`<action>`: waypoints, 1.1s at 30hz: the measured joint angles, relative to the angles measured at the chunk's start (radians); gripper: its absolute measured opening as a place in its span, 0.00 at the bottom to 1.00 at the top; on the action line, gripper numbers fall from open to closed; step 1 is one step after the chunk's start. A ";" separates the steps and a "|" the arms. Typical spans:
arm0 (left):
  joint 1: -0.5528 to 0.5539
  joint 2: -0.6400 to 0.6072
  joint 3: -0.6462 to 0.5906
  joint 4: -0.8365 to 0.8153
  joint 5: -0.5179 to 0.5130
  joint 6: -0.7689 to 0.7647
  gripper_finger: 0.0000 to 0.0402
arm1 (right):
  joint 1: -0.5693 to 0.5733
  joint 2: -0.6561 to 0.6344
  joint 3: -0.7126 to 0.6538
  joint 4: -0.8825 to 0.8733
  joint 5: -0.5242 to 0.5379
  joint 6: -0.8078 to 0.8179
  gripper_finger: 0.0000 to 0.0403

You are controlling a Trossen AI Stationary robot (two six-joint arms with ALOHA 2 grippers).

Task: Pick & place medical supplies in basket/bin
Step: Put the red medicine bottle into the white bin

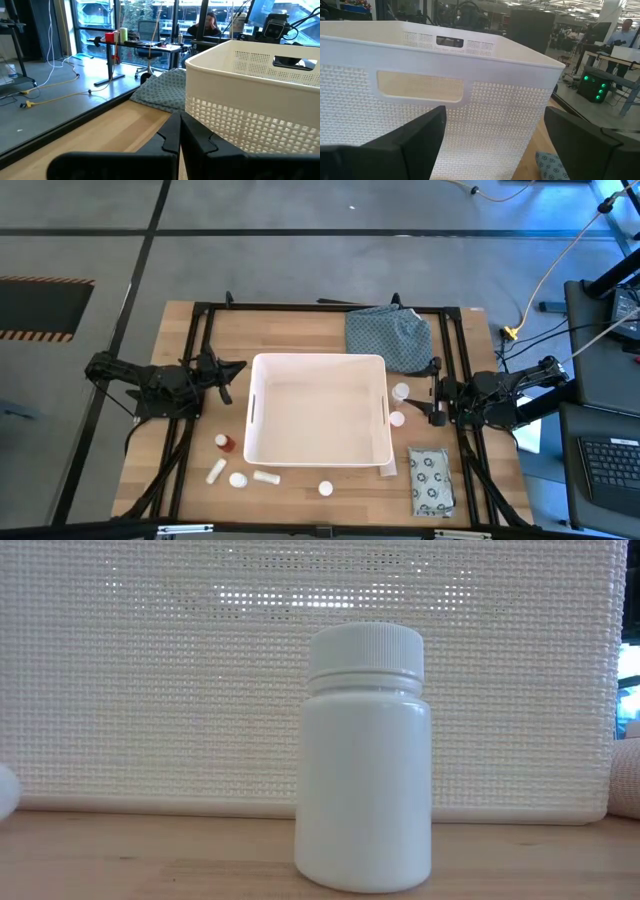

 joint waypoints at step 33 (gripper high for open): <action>-0.001 0.141 0.280 -0.097 0.288 0.087 0.45 | 0.000 0.000 0.000 0.000 0.000 0.000 0.84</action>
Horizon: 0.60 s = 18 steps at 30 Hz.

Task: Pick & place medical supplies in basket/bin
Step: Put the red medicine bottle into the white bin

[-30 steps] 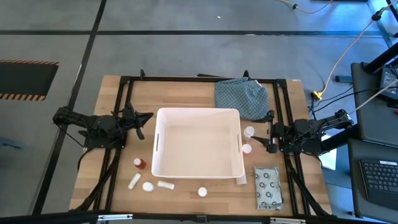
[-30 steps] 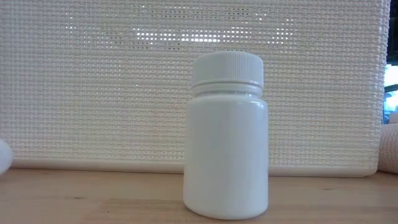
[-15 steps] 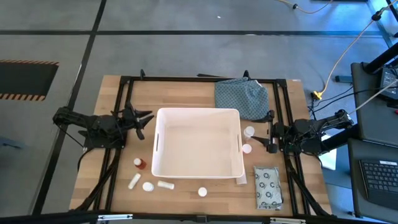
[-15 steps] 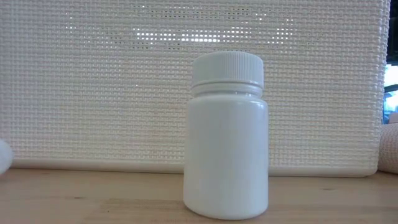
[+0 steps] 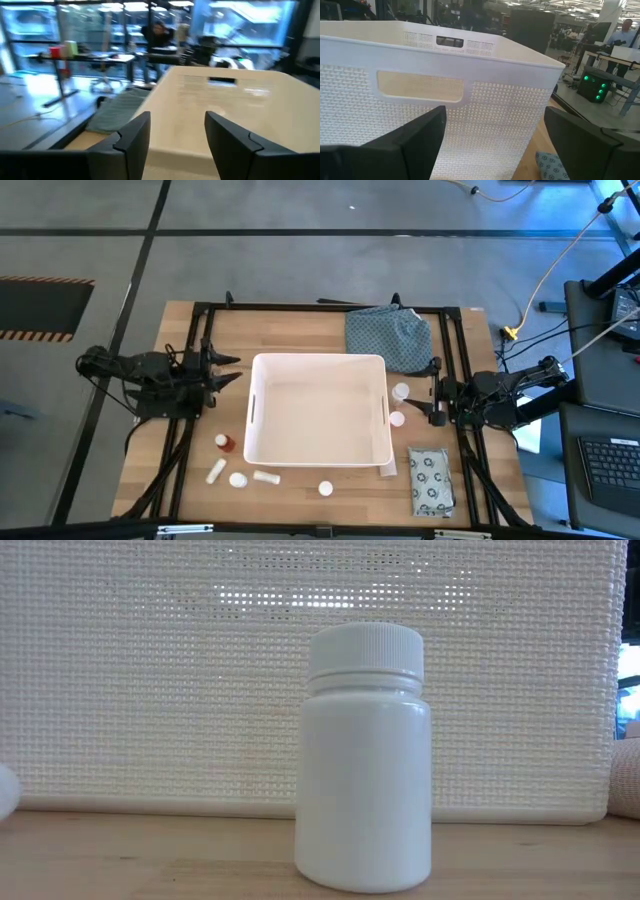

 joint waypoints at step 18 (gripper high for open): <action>-0.134 0.869 0.944 -0.858 0.204 -0.093 0.45 | 0.000 0.000 0.000 0.000 0.000 0.000 0.84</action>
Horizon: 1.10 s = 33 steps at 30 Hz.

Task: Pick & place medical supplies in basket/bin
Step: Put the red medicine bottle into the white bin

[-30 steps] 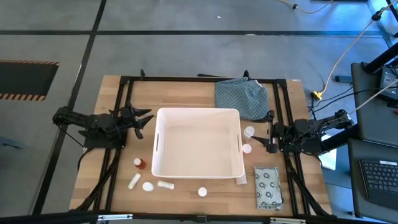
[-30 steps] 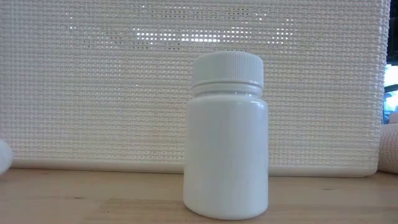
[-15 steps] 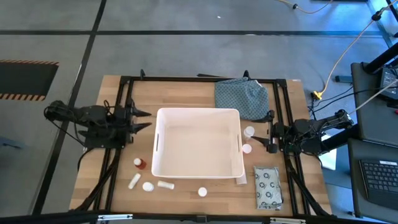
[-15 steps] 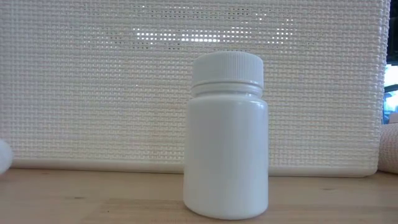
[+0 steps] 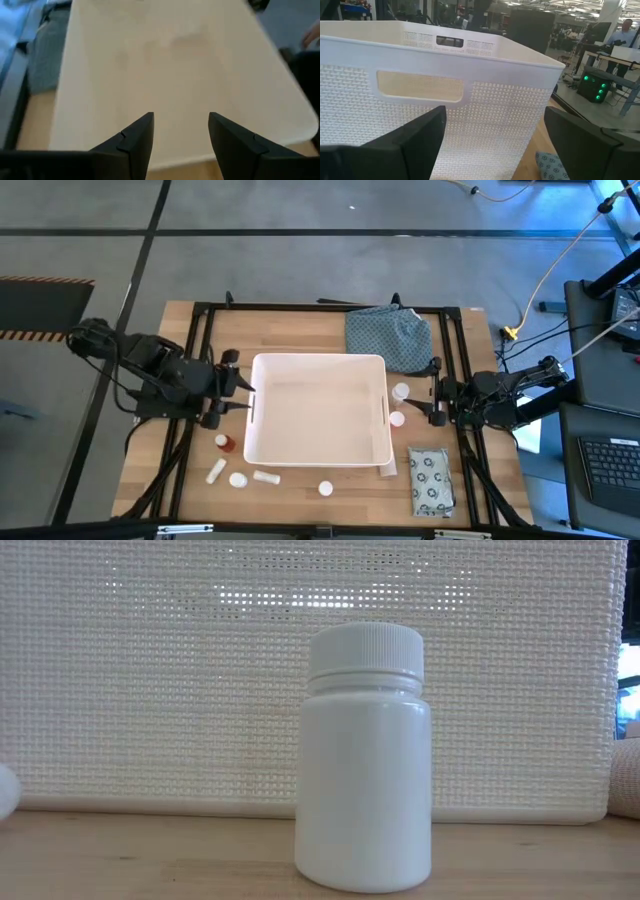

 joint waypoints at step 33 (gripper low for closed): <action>-0.220 0.158 -0.125 -0.504 0.071 -1.445 0.43 | 0.000 0.000 0.000 0.000 0.000 0.000 0.84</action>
